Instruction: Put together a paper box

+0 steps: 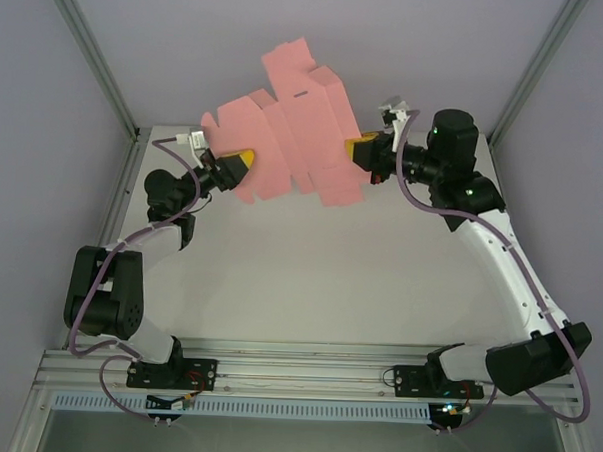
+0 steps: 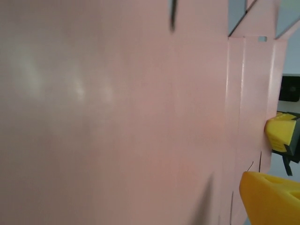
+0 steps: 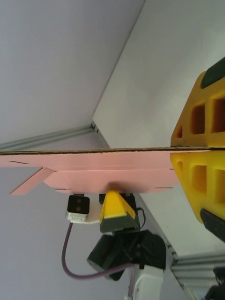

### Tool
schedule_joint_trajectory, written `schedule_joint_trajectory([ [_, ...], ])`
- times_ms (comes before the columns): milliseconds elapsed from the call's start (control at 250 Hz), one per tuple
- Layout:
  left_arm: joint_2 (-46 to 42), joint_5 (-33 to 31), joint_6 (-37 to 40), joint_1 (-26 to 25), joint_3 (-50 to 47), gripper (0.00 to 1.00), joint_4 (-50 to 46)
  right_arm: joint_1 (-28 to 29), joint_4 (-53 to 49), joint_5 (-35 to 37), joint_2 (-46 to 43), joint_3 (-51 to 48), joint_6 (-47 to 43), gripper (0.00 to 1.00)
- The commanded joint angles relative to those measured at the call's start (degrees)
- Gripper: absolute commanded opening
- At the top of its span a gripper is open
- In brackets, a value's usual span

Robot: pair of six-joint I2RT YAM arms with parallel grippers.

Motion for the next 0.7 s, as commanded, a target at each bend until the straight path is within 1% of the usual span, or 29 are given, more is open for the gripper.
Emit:
schedule_joint_trajectory([
  [0,-1.37,2.16,-0.5,-0.5,1.6,0.85,3.36,0.08,3.34,-6.1,1.91,0.25,3.24,0.0],
  [60,-1.91,2.45,-0.54,-0.78,1.3,0.64,3.29,-0.03,2.85,-4.57,2.86,0.23,3.2,0.0],
  [108,-2.55,2.7,-0.84,-0.87,1.06,0.51,3.25,0.24,2.29,-2.18,3.44,0.14,2.49,0.0],
  [148,-3.33,2.68,-0.77,-1.03,0.81,0.41,2.63,0.67,2.21,1.9,3.54,-0.33,1.94,0.0],
  [196,-4.55,2.01,-0.22,-1.43,0.6,0.22,0.15,1.96,0.95,7.3,3.8,-0.43,-1.21,0.0],
  [224,-5.12,1.24,0.58,-1.88,0.59,0.15,-2.43,3.31,0.04,11.72,4.08,-0.28,-2.89,0.0],
  [240,-5.51,1.1,1.43,-2.17,0.71,0.14,-3.73,4.3,-0.51,14.28,4.28,-0.15,-4.07,0.0],
  [296,-7.46,-0.61,6.35,-3.87,1.25,0.13,-11.65,7.64,-3.32,21.08,5.7,1.18,-8.64,0.0],
  [347,-9.35,-3.22,12.45,-6.26,2.26,0.07,-21.09,10.7,-4.64,27.29,7.29,2.51,-9.91,0.0],
  [399,-11.01,-6.24,19.06,-9.32,3.6,0.05,-30.12,12.55,-5.14,29.27,8.88,3.59,-10.05,0.0],
  [443,-11.99,-8.33,23.11,-11.77,4.42,0.02,-34.93,13.72,-4.98,30.5,10.1,4.13,-9.06,0.0],
  [523,-12.52,-9.9,25.61,-14.83,5.45,0.02,-37.95,16.06,-5.32,33.81,12.79,5.49,-9.48,0.0],
  [639,-12.47,-10.71,25.16,-15.99,5.4,0.02,-37.4,19.14,-4.46,39.01,16.0,6.15,-10.31,0.0],
  [695,-12.21,-11.66,24.95,-16.17,5.17,0.02,-37.14,19.93,-4.1,39.55,17.38,6.4,-10.13,0.0],
])
